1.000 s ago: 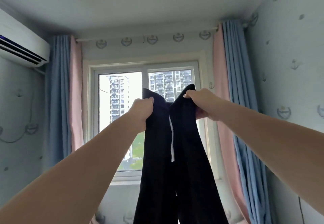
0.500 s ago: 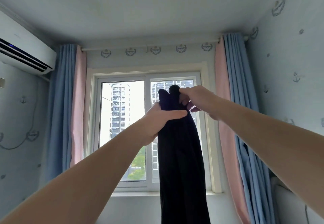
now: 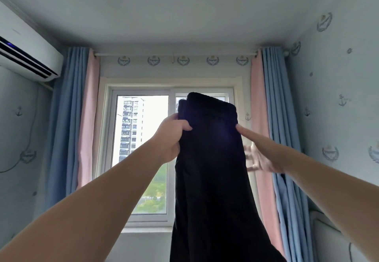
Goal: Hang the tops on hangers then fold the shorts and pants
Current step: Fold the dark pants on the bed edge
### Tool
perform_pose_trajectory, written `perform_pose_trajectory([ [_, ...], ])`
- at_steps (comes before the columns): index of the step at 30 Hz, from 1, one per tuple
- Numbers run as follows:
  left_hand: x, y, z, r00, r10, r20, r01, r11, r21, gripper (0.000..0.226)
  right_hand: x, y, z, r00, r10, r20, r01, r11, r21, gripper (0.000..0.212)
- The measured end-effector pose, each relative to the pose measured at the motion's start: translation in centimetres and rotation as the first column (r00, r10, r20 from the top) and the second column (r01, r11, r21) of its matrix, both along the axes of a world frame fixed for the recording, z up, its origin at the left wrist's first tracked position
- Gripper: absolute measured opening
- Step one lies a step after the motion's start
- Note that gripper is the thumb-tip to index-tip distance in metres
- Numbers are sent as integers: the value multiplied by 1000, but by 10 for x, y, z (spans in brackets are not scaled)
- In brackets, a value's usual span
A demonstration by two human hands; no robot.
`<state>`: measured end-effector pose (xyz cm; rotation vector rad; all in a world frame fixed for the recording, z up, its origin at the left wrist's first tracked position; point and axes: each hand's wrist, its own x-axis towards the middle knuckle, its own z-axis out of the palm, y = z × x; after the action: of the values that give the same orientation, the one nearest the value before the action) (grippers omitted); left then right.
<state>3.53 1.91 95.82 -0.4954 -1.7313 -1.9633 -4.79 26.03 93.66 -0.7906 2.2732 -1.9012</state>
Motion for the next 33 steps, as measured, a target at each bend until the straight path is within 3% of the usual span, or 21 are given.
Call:
perform_pose_trajectory([
  [2,1,-24,4,1000,-29,-11,29,1000,6,41,3,-20,-8,949,283,139,-281,959,-34,76],
  [3,0,-36,5,1000,-26,-13,26,1000,3,39,5,-33,-8,943,301,140,-296,953,-58,72],
  [7,0,-90,2,982,190,-7,-190,976,-106,32,20,-92,2,999,16,35,-11,991,-130,55],
  [10,3,-129,-3,929,370,-12,-365,909,-203,28,32,-136,9,987,-151,-53,140,976,-166,45],
  [13,10,-161,-3,903,428,-30,-422,873,-243,28,48,-180,12,959,-251,-131,226,957,-182,35],
  [18,31,-196,-2,898,440,-27,-437,881,-178,26,81,-232,14,934,-314,-173,269,933,-239,14],
  [23,70,-220,-10,887,461,-29,-461,880,-114,17,126,-258,7,924,-336,-180,301,933,-196,13],
  [26,105,-232,-10,886,460,-60,-464,878,-113,23,164,-267,8,925,-326,-193,285,934,-214,15],
  [33,217,-262,-12,876,430,-220,-467,870,-158,25,274,-278,13,922,-275,-272,220,951,-217,12],
])
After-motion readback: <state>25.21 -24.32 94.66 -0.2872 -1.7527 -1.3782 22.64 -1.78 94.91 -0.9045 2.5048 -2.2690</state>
